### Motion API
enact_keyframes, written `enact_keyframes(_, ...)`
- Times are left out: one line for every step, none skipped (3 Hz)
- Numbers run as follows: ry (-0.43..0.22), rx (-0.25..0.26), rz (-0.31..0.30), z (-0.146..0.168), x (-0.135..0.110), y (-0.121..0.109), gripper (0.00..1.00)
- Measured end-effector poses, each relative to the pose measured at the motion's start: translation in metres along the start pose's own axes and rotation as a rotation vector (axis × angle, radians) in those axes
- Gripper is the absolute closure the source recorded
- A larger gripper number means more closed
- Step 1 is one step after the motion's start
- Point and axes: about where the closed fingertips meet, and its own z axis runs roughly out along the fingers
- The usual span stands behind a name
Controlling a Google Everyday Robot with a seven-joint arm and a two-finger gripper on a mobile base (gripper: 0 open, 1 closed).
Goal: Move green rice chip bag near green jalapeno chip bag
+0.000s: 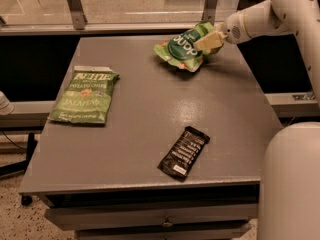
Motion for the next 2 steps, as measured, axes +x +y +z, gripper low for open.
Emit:
enact_keyframes(-0.031, -0.041, 0.004, -0.021, -0.003, 0.02, 1.0)
enact_keyframes(-0.082, -0.05, 0.039, -0.046, -0.007, 0.041, 1.0)
